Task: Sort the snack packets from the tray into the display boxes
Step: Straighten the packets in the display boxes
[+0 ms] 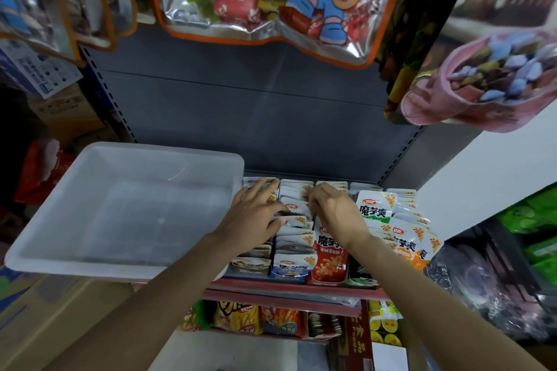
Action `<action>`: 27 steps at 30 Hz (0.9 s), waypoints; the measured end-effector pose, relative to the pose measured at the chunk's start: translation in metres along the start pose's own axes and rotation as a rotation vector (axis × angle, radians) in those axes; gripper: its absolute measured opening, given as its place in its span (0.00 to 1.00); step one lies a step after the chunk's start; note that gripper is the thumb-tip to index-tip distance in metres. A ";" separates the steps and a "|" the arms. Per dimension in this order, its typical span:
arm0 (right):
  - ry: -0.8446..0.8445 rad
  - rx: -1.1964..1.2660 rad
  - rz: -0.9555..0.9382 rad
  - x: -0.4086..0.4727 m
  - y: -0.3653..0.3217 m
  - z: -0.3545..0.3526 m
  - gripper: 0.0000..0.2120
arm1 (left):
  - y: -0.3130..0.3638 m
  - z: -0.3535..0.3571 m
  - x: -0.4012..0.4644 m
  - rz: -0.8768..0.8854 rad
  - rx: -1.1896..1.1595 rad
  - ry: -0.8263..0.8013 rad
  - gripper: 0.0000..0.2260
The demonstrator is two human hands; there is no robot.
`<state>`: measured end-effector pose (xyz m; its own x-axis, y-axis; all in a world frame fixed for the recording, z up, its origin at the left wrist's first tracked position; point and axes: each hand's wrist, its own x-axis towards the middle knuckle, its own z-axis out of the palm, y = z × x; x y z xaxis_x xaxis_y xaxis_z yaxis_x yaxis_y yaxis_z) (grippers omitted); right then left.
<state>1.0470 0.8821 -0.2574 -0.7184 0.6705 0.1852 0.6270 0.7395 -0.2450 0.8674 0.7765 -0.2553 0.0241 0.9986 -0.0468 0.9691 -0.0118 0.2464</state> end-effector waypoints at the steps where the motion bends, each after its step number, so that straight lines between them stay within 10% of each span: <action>1: 0.032 -0.002 0.002 -0.001 -0.001 0.002 0.11 | -0.001 0.001 -0.001 0.000 -0.008 -0.002 0.18; 6: 0.014 0.080 -0.088 0.003 -0.008 -0.004 0.05 | 0.001 0.001 -0.006 0.018 -0.026 0.017 0.35; 20: -0.305 -0.123 0.075 0.036 -0.006 -0.007 0.17 | 0.003 -0.001 -0.006 0.028 -0.010 0.020 0.33; 27: -0.076 -0.177 -0.053 0.022 -0.013 -0.008 0.01 | 0.005 -0.011 0.003 0.084 0.166 0.130 0.18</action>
<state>1.0257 0.8878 -0.2427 -0.7681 0.6291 0.1195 0.6264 0.7769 -0.0641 0.8694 0.7797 -0.2438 0.0849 0.9918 0.0952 0.9924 -0.0928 0.0811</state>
